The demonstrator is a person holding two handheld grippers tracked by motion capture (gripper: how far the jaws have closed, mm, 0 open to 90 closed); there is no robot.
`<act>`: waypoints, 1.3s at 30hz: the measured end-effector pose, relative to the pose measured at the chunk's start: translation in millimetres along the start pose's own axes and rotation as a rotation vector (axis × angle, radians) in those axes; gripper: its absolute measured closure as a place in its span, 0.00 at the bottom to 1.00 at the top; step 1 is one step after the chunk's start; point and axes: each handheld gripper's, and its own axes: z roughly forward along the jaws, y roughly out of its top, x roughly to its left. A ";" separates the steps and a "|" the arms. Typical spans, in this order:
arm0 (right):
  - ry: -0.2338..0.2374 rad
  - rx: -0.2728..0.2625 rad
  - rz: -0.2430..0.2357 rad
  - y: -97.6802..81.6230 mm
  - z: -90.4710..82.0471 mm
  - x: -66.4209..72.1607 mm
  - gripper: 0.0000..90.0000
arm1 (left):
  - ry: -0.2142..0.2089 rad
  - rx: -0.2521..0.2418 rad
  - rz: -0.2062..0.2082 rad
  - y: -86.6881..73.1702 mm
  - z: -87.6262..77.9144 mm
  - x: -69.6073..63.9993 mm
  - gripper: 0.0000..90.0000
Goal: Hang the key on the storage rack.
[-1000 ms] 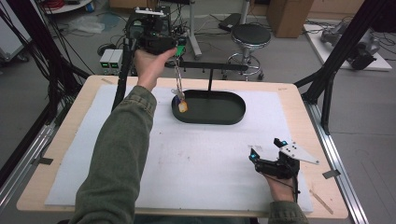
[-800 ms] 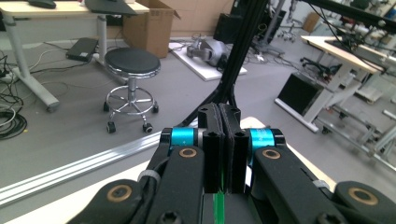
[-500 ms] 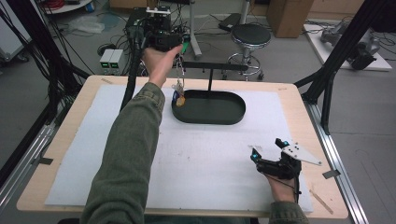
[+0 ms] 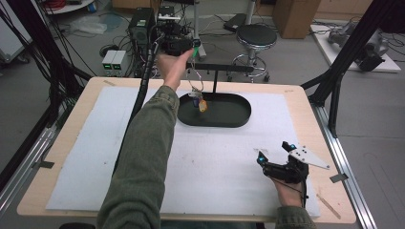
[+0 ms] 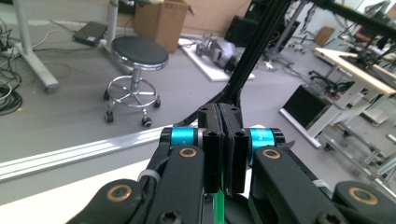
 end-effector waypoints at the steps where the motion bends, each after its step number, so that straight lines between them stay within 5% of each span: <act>1: 0.000 0.003 0.004 0.0 -0.4 0.2 0.01 | -0.001 0.002 -0.004 -2.2 1.3 0.9 0.98; 10: -0.004 0.002 0.000 -0.2 -1.5 -0.6 0.01 | 0.008 0.005 0.019 -4.5 -0.2 8.3 0.97; 17: -0.003 0.001 0.000 -0.2 -1.1 -0.9 0.01 | -0.039 0.004 0.002 -8.4 -2.6 16.4 0.95; 20: -0.002 0.004 0.000 -0.2 -1.1 -0.3 0.01 | -0.075 0.018 -0.049 -11.5 -2.8 23.2 0.69; 29: -0.002 0.005 0.000 -0.1 -1.0 0.3 0.01 | -0.149 0.055 -0.111 -26.2 -9.1 41.0 0.43; 36: -0.004 0.005 -0.003 -0.1 -0.1 0.1 0.01 | -0.144 0.089 -0.069 -35.2 -19.7 42.8 0.26; 39: -0.004 0.004 -0.011 0.0 0.0 0.1 0.01 | -0.154 0.146 -0.057 -37.7 -22.0 44.5 0.20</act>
